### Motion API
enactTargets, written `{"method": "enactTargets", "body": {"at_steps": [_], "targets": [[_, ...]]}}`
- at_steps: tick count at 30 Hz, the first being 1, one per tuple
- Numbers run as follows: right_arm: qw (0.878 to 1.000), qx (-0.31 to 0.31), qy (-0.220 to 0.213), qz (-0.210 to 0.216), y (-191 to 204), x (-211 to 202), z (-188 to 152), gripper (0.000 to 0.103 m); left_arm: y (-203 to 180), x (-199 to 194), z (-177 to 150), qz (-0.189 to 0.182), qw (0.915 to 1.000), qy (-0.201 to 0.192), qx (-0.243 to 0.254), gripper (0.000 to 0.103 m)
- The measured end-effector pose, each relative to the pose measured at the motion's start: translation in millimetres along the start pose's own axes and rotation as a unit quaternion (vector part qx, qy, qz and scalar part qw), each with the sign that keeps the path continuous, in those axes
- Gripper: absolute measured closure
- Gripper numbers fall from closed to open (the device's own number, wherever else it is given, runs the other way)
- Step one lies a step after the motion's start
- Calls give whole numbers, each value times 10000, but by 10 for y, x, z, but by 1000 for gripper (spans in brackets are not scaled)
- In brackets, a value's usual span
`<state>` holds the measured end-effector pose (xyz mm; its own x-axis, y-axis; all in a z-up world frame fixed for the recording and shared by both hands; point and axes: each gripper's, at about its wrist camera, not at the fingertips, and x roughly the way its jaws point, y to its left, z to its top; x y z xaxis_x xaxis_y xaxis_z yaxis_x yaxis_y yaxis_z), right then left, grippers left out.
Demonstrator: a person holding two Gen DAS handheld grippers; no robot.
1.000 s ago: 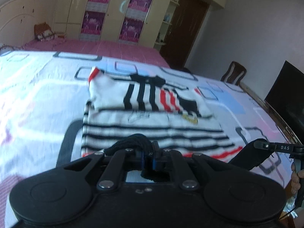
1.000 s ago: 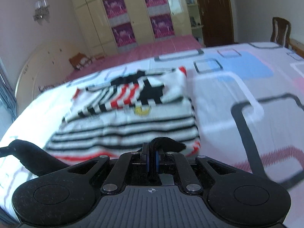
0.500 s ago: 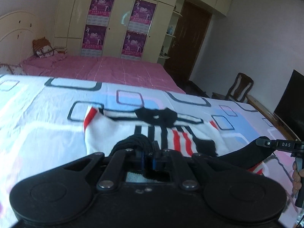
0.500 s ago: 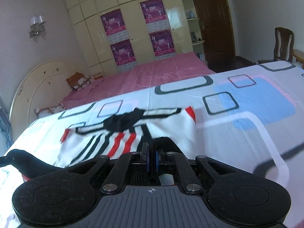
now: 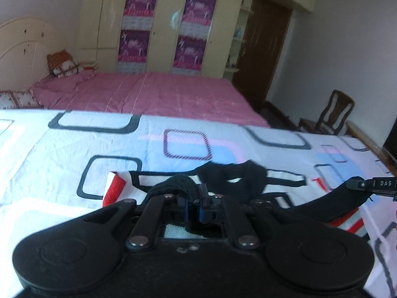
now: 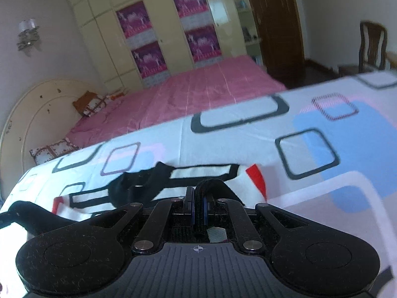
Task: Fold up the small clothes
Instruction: 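Lift the held hem and fold it over the collar fold with both grippers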
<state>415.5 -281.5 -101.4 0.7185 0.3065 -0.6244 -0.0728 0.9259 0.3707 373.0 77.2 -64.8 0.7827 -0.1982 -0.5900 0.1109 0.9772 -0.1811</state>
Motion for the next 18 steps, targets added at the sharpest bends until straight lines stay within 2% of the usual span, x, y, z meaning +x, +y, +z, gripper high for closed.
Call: {"method": "enactTargets", "body": {"at_steps": [8, 12, 14, 15, 16, 17, 18], "targets": [[9988, 269, 397, -44, -190, 530, 12, 97, 134, 532, -101, 376, 9978, 524, 118, 92], [9984, 121, 555, -57, -196, 643, 5, 97, 181, 655, -144, 501, 9963, 677, 166, 79], [9984, 132, 553, -13, -217, 666, 17, 96, 232, 658, -137, 539, 9959, 715, 102, 62], [9984, 126, 542, 30, -232, 679, 29, 92, 259, 643, -125, 567, 9958, 711, 72, 40], [9986, 112, 507, 37, -240, 680, 40, 86, 294, 607, -110, 573, 9961, 675, 23, 27], [9992, 83, 401, -9, -248, 666, 58, 58, 324, 567, -90, 525, 9967, 613, 8, 27], [9997, 14, 198, -114, -249, 621, 79, 24, 350, 525, -66, 477, 9973, 563, 14, 27]]}}
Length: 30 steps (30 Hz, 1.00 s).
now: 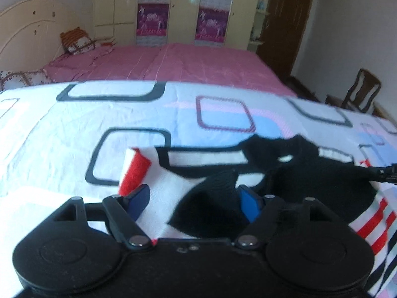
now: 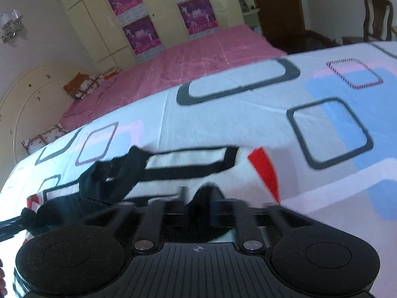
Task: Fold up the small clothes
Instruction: 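Lift the held hem and fold it over the collar fold with both grippers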
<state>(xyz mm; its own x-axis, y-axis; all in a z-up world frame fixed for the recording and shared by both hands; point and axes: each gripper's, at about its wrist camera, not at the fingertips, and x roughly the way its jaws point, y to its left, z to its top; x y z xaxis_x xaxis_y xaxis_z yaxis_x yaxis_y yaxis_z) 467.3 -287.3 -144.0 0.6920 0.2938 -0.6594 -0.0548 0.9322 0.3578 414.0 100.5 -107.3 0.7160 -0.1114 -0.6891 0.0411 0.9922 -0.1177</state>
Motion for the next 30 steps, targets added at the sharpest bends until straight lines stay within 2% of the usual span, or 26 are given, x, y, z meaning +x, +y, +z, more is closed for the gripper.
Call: {"method": "enactTargets", "body": {"at_steps": [1, 2, 7, 9, 11, 14, 16, 17, 18, 21, 22, 23, 24, 28, 30], "targets": [[9998, -115, -183, -17, 4, -46, 15, 19, 29, -32, 23, -22, 10000, -42, 13, 27], [9995, -212, -231, 29, 5, -66, 34, 20, 62, -70, 42, -31, 9999, -107, -4, 27], [9980, -538, -204, 252, 3, -56, 74, 20, 155, -139, 104, -354, 9990, -267, -60, 27], [9979, -586, -75, 278, -14, 12, 56, 32, 101, -41, 104, -401, 9991, -101, 122, 28], [9977, -583, 74, 343, -28, 101, 30, 39, 30, 101, 81, -384, 9988, 66, 292, 31], [9967, -666, 187, 421, -27, 190, 4, 40, -50, 288, 40, -402, 9978, 236, 475, 37], [9954, -782, 289, 464, -12, 245, -8, 47, -68, 402, 19, -348, 9973, 338, 550, 45], [9945, -838, 374, 505, -5, 281, -11, 60, -67, 445, 10, -331, 9971, 385, 567, 49], [9939, -872, 438, 522, -2, 317, -21, 67, -61, 480, 0, -332, 9969, 420, 576, 55], [9921, -1026, 485, 529, 24, 367, -45, 68, -33, 484, -8, -409, 9971, 403, 496, 66], [9916, -1069, 493, 540, 33, 382, -47, 68, -31, 478, -8, -480, 9968, 418, 480, 82], [9909, -1123, 498, 546, 43, 392, -50, 79, -38, 477, -14, -495, 9966, 437, 498, 89], [9902, -1146, 555, 570, 45, 405, -52, 99, -52, 470, -31, -468, 9965, 422, 554, 96], [9898, -1145, 550, 649, 50, 390, -70, 99, -101, 408, -65, -519, 9960, 282, 678, 97], [9925, -984, 325, 655, 27, 314, -39, 99, -103, 337, -53, -481, 9966, 103, 660, 97]]}}
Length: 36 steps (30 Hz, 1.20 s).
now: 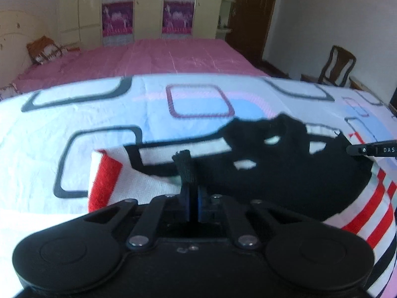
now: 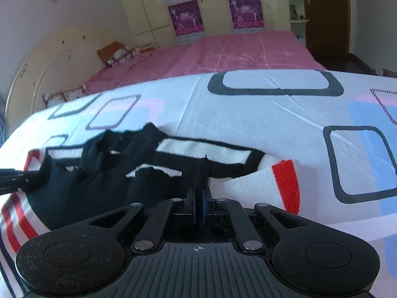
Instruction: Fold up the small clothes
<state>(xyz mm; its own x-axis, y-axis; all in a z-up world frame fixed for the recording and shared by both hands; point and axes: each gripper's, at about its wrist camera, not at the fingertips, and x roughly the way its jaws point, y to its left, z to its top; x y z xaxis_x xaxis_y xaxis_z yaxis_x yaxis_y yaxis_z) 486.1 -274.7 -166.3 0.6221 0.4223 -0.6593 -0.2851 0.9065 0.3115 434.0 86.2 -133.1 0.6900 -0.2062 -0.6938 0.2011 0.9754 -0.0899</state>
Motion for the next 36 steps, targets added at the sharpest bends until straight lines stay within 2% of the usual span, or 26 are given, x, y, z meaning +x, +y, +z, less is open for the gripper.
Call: {"method": "enactTargets", "body": {"at_steps": [6, 10, 12, 18, 21, 23, 24, 25, 26, 27, 29, 31, 34, 36], "targets": [[9974, -12, -669, -250, 35, -184, 177, 99, 88, -175, 153, 322, 9974, -599, -257, 98], [9955, 124, -835, -436, 0, -114, 268, 99, 130, -145, 233, 598, 9936, -846, -447, 98], [9957, 218, -714, -555, -33, 15, 251, 99, 143, -57, 227, 710, 9929, -819, -500, 98], [9957, 332, -274, -816, -167, 301, 59, 99, 149, 231, 54, 878, 9946, -351, -420, 97], [9953, 303, -317, -859, -182, 315, 30, 99, 164, 249, 43, 882, 9950, -266, -379, 96], [9948, 112, -327, -962, -136, 308, 50, 98, 157, 253, 41, 927, 9949, -219, -320, 92], [9939, 64, -377, -1032, -114, 294, 56, 86, 154, 249, 47, 931, 9949, -207, -316, 89], [9923, 17, -519, -1129, -81, 249, 62, 74, 143, 241, 41, 978, 9946, -212, -281, 81], [9903, -42, -688, -1206, -57, 201, 68, 54, 133, 230, 40, 1006, 9943, -219, -266, 78], [9887, -110, -823, -1246, -38, 149, 84, 48, 128, 209, 37, 990, 9945, -231, -270, 75], [9895, -202, -860, -1141, 14, 91, 121, 48, 114, 169, 36, 945, 9948, -248, -289, 67], [9903, -190, -915, -1024, 59, 24, 143, 48, 76, 113, 42, 947, 9947, -307, -274, 50], [9917, -223, -893, -895, 159, -14, 155, 48, 11, -15, 57, 971, 9940, -443, -229, 40], [9924, -294, -853, -837, 242, -13, 150, 48, -32, -116, 79, 977, 9935, -525, -271, 39]]}}
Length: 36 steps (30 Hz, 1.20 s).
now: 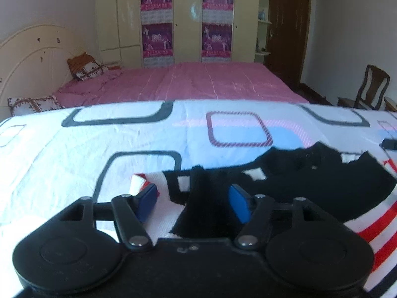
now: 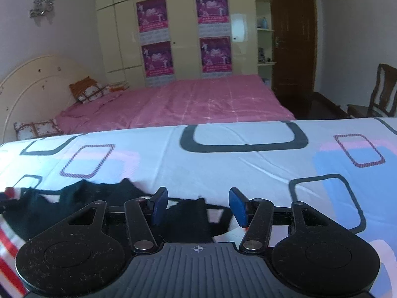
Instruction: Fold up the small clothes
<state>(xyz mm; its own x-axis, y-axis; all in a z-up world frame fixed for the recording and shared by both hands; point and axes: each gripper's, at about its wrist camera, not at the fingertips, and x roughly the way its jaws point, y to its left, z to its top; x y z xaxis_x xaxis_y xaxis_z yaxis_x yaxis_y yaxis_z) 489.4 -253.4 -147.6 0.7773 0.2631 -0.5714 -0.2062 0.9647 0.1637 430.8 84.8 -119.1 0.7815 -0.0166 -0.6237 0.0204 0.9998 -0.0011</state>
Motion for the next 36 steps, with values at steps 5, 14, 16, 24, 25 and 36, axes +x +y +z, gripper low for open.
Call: {"method": "enactTargets", "body": {"at_steps": [5, 14, 16, 24, 25, 36], "targets": [[9993, -87, 217, 287, 239, 15, -43, 63, -178, -199, 89, -336, 9994, -68, 63, 39], [9950, -472, 589, 647, 653, 79, -266, 63, -519, -133, -74, -646, 9972, 309, 228, 39], [9945, -537, 673, 600, 664, 102, -334, 63, -528, -89, -155, -565, 9973, 401, 253, 39], [9966, -547, 617, 56, 281, 65, -572, 63, -253, -88, -428, -236, 9981, 442, 357, 38], [9967, -573, 578, 40, 252, 46, -591, 63, -227, -101, -444, -196, 9981, 427, 397, 38], [9969, -528, 380, 443, 558, -372, -613, 63, -303, -605, -438, -250, 9990, 182, 338, 46]]}}
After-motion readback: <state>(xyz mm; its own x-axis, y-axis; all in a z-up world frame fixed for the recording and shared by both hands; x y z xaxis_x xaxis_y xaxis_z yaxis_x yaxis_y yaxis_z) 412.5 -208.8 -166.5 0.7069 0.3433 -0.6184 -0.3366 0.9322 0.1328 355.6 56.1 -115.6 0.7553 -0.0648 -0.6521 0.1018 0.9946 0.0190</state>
